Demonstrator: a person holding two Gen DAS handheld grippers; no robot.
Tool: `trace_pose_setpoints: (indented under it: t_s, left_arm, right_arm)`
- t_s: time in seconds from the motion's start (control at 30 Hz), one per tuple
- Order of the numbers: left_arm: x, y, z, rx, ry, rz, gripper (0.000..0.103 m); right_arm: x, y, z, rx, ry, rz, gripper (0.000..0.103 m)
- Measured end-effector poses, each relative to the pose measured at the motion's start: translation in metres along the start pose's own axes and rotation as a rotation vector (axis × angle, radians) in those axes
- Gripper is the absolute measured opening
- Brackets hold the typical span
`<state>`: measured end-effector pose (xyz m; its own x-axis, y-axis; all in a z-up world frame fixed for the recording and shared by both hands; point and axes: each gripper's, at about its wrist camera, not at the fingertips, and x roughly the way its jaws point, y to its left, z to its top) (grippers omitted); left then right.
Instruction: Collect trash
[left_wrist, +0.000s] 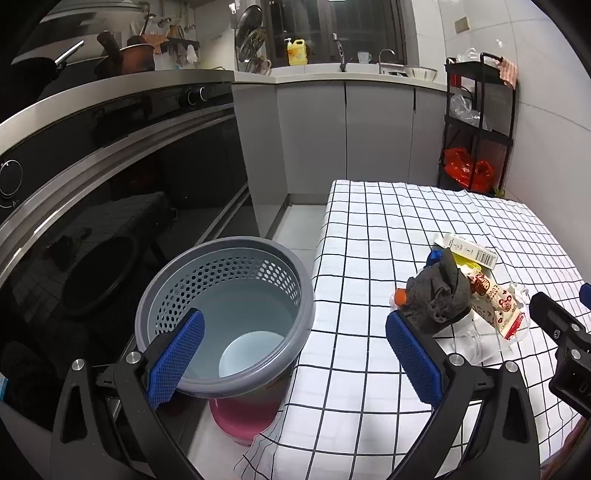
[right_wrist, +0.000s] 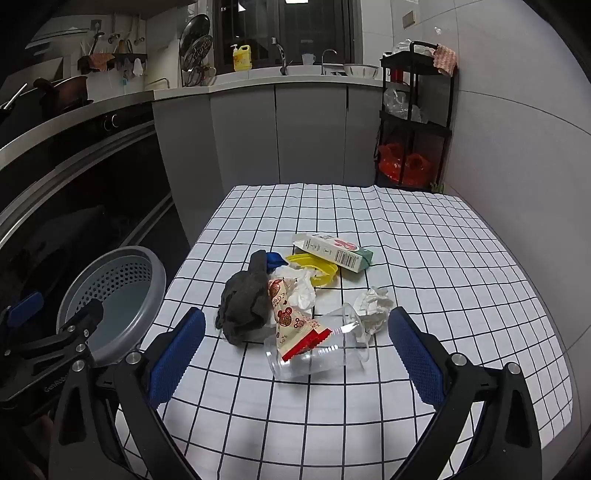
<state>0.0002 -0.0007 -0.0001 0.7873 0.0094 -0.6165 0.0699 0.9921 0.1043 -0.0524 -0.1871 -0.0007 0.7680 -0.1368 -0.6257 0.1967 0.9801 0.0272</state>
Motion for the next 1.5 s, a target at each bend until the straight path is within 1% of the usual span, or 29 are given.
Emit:
trace_pose_setpoints:
  t_s: [0.37,0.53,1.5]
  left_arm:
    - [0.0038,-0.0016,0.0005,-0.004,0.003,-0.007,0.096]
    - [0.0043,-0.0001,-0.004,-0.011,0.007,-0.007,0.096]
    - [0.003,-0.0002,-0.0016,-0.003,0.005,-0.002,0.096]
  right_arm:
    - [-0.0076,-0.0001,0.0042,0.001,-0.007,-0.002,0.095]
    - [-0.0056,-0.0007,0.0034,0.0,-0.007,-0.002,0.095]
    - [-0.0078,-0.0019,0.0042,0.003,-0.016,0.0,0.095]
